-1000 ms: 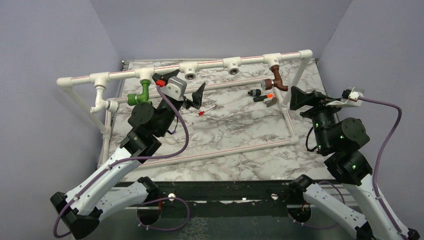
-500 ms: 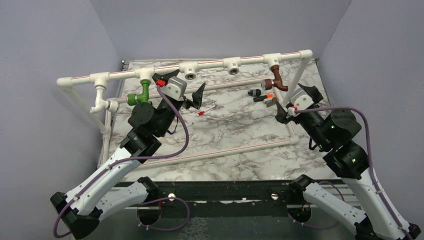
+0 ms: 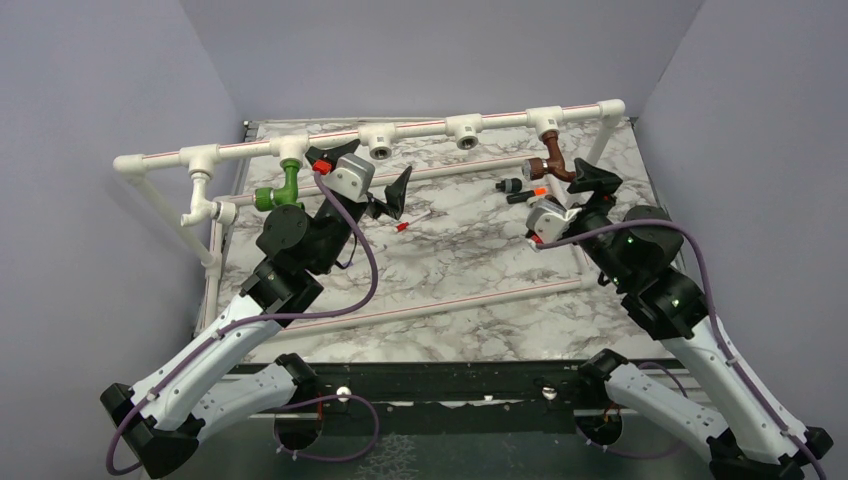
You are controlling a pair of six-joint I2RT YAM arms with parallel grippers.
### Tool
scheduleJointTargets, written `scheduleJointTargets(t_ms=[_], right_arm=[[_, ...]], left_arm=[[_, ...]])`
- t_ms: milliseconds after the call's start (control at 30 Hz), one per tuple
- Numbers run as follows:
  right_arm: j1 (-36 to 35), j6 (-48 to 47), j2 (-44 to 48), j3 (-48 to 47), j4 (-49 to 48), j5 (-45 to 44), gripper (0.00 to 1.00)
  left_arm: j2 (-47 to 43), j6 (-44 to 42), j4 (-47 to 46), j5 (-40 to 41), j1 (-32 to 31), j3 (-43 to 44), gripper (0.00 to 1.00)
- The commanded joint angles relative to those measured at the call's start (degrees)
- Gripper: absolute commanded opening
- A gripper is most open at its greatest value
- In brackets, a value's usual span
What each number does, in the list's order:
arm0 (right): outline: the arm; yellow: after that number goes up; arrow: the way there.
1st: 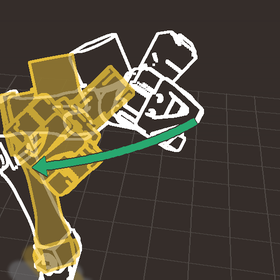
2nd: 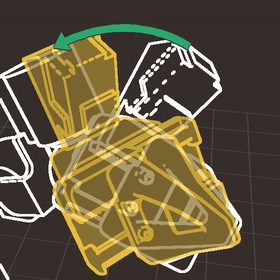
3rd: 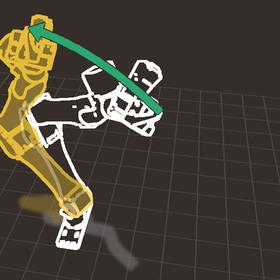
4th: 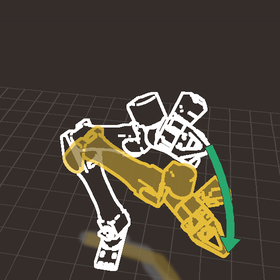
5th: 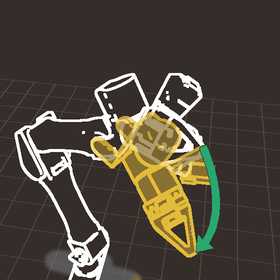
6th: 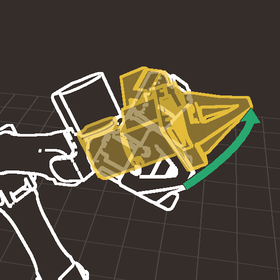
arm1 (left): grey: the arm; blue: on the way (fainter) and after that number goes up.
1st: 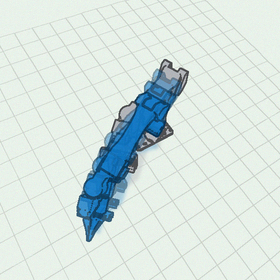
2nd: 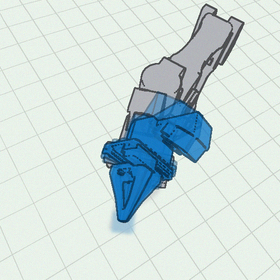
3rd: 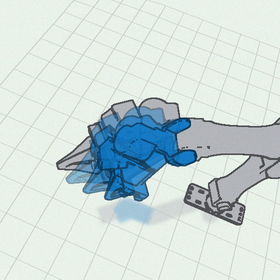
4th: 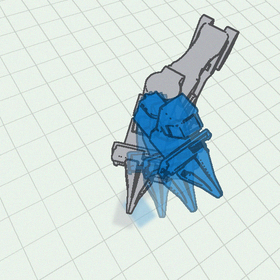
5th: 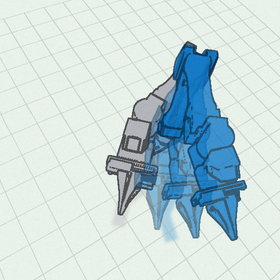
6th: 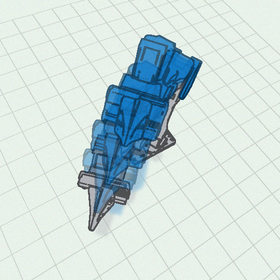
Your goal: Install the water faucets
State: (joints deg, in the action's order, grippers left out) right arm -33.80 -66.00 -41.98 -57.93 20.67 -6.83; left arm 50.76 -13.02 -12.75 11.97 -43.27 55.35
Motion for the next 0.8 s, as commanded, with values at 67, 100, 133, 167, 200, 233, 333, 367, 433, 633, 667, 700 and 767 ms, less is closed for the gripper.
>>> scheduleJointTargets(t_ms=[67, 100, 133, 167, 200, 233, 333, 367, 433, 633, 667, 700, 767], right_arm=[[-0.38, -13.33, -1.11, 3.37, -11.95, -3.13, 0.89], [-0.33, -14.31, -1.25, 4.36, -14.58, -3.57, 0.89], [-0.30, -15.84, -1.44, 5.48, -16.80, -3.93, 0.89], [-0.32, -17.49, -1.75, 6.50, -18.73, -4.53, 0.89], [-0.30, -19.11, -2.12, 7.57, -20.01, -5.31, 0.89], [-0.34, -20.71, -2.50, 8.70, -23.11, -6.06, 0.89], [-0.37, -24.54, -3.09, 11.87, -29.45, -6.44, 0.89], [-0.36, -25.40, -3.23, 12.85, -31.69, -6.57, 0.89], [-0.36, -27.32, -3.81, 13.98, -34.93, -7.07, 0.89], [-0.31, -30.55, -5.31, 15.08, -39.43, -7.40, 0.84], [-0.36, -30.90, -5.57, 15.10, -39.80, -7.41, 0.82], [-0.34, -31.27, -5.86, 15.15, -40.02, -7.41, 0.81], [-0.34, -32.14, -6.30, 15.33, -40.49, -7.36, 0.78]], left_arm=[[-0.05, 0.01, -0.87, -0.89, -0.24, -0.42, 0.99], [-0.05, 0.09, -0.87, -0.81, -0.24, -0.42, 0.99], [-0.05, 0.06, -0.87, -0.81, -0.24, -0.42, 0.99], [-0.05, -0.02, -0.87, -0.80, -0.24, -0.49, 0.99], [0.01, 0.07, -0.87, -0.80, -0.24, -0.51, 0.99], [0.03, 0.03, -0.87, -0.80, -0.24, -0.51, 0.99], [0.00, -0.07, -0.96, -0.80, -0.33, -0.51, 0.99], [0.03, -0.08, -0.94, -0.76, -0.39, -0.53, 0.99], [-0.05, -0.12, -0.96, -0.65, -0.42, -0.59, 0.99], [-0.13, -0.31, -0.96, -0.55, -0.60, -0.60, 0.99], [-0.07, -0.35, -0.96, -0.54, -0.59, -0.64, 0.99], [-0.05, -0.39, -0.96, -0.56, -0.59, -0.60, 0.99], [-0.05, -0.36, -0.96, -0.54, -0.59, -0.60, 0.99]])
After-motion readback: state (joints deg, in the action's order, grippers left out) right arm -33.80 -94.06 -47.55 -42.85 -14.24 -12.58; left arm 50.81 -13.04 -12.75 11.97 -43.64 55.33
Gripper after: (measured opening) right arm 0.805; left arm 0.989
